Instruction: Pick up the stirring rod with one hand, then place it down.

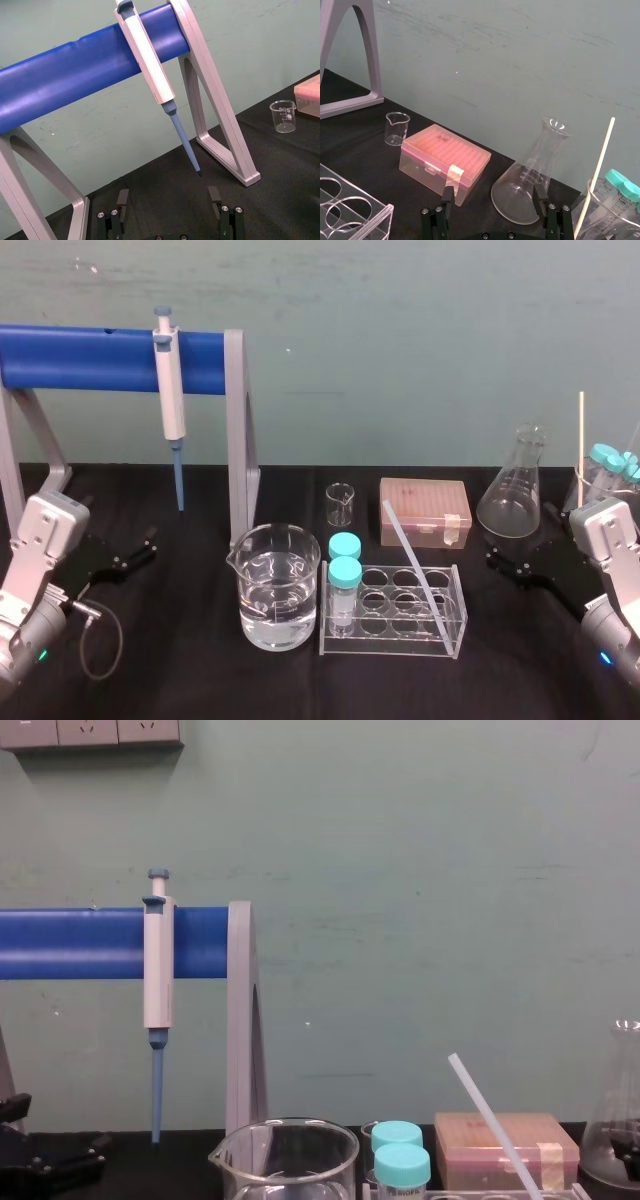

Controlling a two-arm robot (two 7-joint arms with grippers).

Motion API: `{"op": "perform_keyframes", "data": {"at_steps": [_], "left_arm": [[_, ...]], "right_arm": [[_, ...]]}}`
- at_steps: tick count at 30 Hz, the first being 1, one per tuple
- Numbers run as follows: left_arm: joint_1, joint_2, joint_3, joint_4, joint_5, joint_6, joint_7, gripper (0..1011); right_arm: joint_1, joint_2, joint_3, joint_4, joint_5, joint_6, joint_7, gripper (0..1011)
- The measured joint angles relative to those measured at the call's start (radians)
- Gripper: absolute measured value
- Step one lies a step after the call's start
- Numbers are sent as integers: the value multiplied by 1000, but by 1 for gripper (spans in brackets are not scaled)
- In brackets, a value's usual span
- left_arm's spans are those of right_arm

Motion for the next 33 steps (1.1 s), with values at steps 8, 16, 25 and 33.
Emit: {"op": "perform_keyframes", "data": {"at_steps": [8,16,25,33], "left_arm": [[0,0,0,0,0,0,0,1000],[0,0,0,0,0,0,0,1000],[0,0,0,0,0,0,0,1000],[0,0,0,0,0,0,0,1000]], "right_arm": [[0,0,0,0,0,0,0,1000],[0,0,0,0,0,0,0,1000],[0,0,1,0,0,0,1,1000],[-25,18,59,-72,89,34,90,1000]]}}
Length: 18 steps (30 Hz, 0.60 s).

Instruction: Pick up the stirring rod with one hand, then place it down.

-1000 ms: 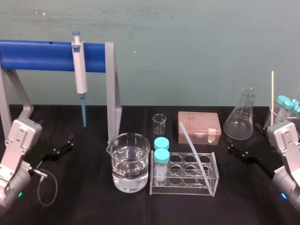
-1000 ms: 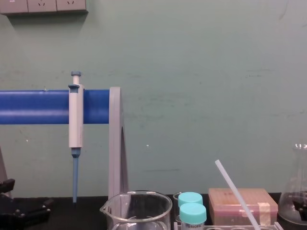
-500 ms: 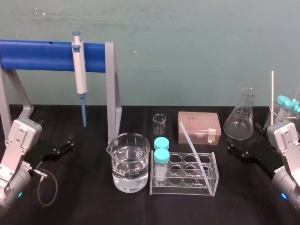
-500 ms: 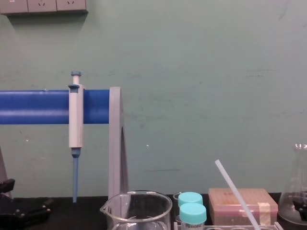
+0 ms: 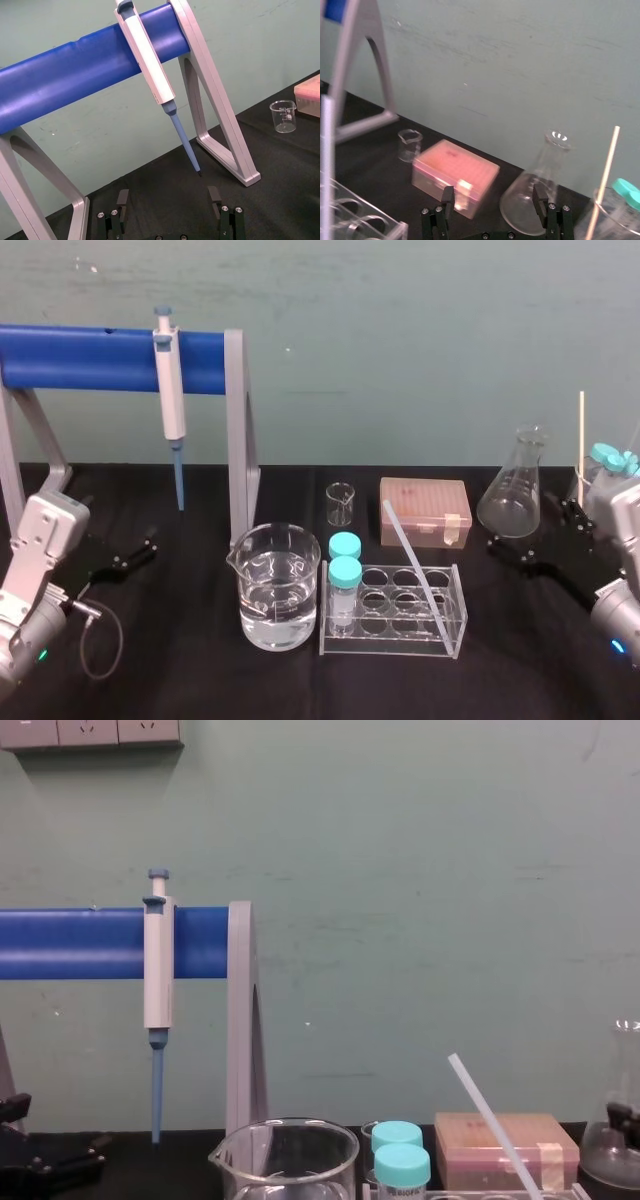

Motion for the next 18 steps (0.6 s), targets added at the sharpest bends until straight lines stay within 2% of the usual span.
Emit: {"op": "perform_keyframes", "data": {"at_steps": [3,6,7,10,13,18], "left_arm": [[0,0,0,0,0,0,0,1000],[0,0,0,0,0,0,0,1000],[0,0,0,0,0,0,0,1000],[0,0,0,0,0,0,0,1000],[0,0,0,0,0,0,0,1000],[0,0,0,0,0,0,0,1000]], "right_arm": [[-21,24,40,-70,108,67,96,1000],[-26,31,51,-91,148,99,132,1000],[-27,36,66,-118,205,150,185,1000],[-20,36,71,-138,259,210,246,1000],[-3,36,65,-149,287,253,305,1000],[27,36,38,-155,292,278,373,1000]]}}
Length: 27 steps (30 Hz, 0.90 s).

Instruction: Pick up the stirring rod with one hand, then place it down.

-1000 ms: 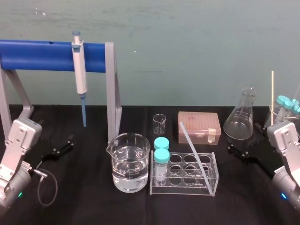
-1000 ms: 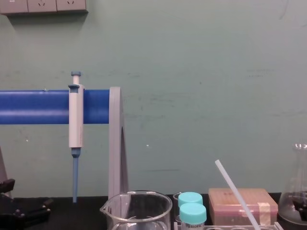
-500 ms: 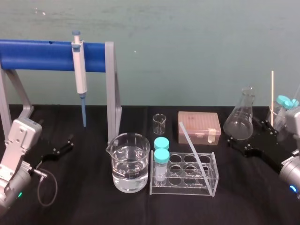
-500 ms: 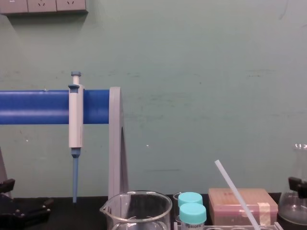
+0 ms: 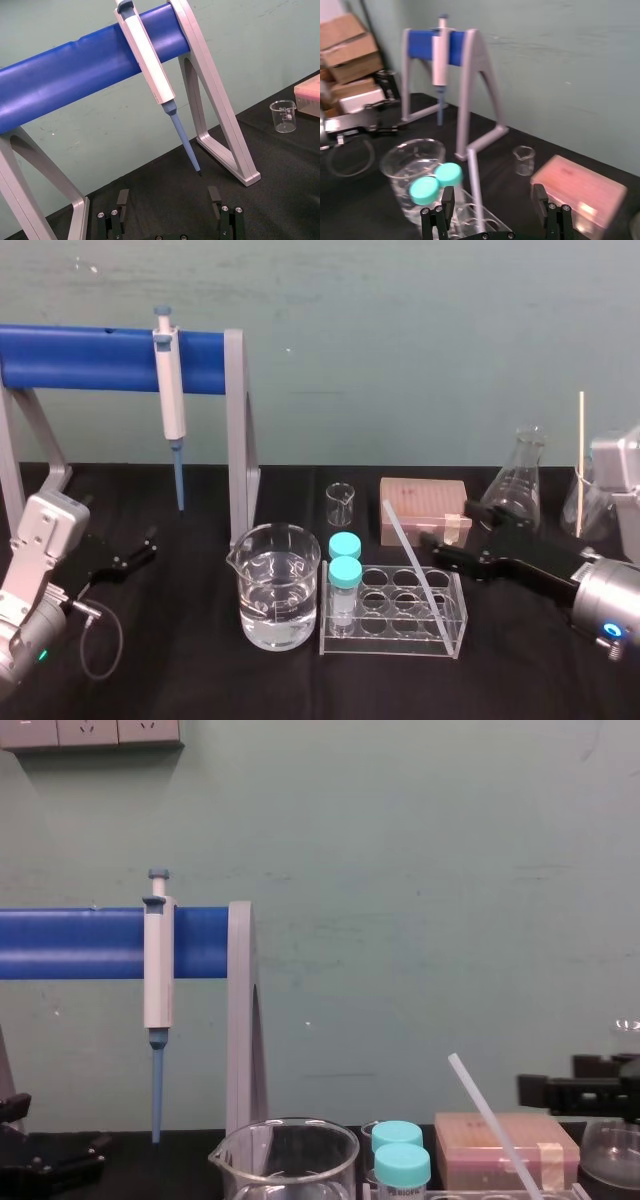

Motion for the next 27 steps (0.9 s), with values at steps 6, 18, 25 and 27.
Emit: {"op": "perform_keyframes", "data": {"at_steps": [6,18,25,27], "left_arm": [[0,0,0,0,0,0,0,1000],[0,0,0,0,0,0,0,1000],[0,0,0,0,0,0,0,1000],[0,0,0,0,0,0,0,1000]], "right_arm": [[45,0,-46,0,-21,20,45,1000],[131,-39,-123,48,-96,128,14,1000],[153,-61,-138,71,-126,143,5,1000],[154,-61,-139,71,-127,143,4,1000]]}}
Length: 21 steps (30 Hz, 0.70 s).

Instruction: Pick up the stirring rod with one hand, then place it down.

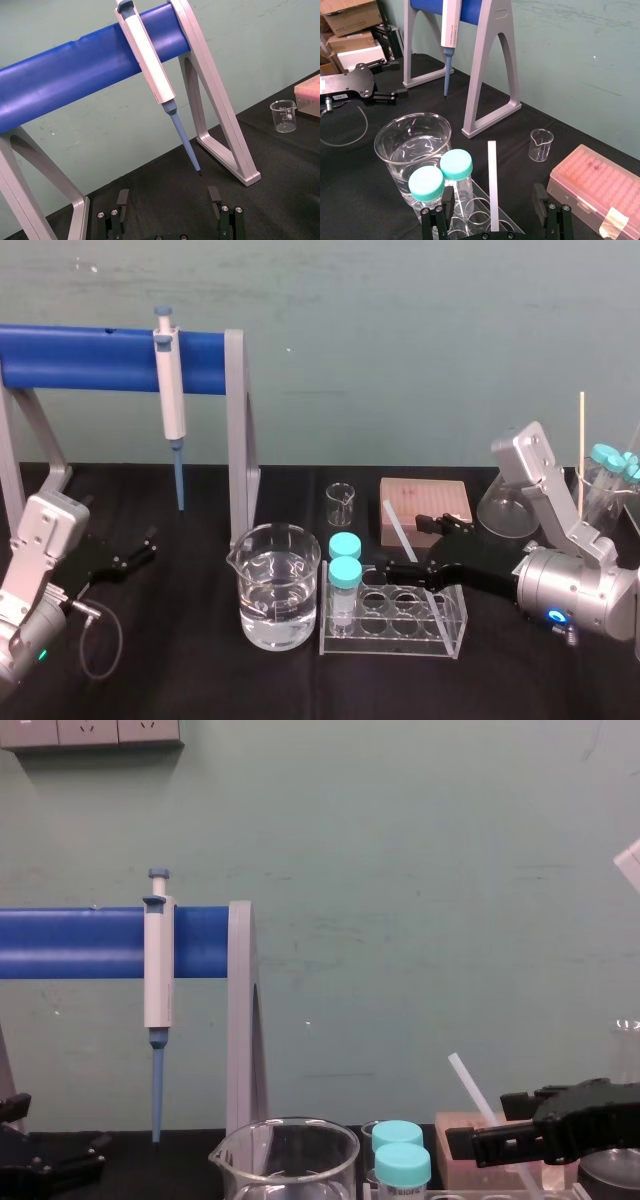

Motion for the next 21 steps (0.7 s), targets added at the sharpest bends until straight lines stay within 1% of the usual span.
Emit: {"op": "perform_keyframes", "data": {"at_steps": [8,12,13,15,16,18,21], "left_arm": [[0,0,0,0,0,0,0,1000],[0,0,0,0,0,0,0,1000],[0,0,0,0,0,0,0,1000],[0,0,0,0,0,0,0,1000],[0,0,0,0,0,0,0,1000],[0,0,0,0,0,0,0,1000],[0,0,0,0,0,0,0,1000]], "right_arm": [[-1,1,2,-1,2,0,0,1000],[-2,1,2,-2,4,0,0,940],[-2,1,2,-2,5,0,0,898],[-2,2,2,-2,5,0,1,865],[-2,2,3,-3,6,0,1,812],[-2,2,3,-3,6,0,1,777],[-3,2,3,-3,7,0,1,682]]}}
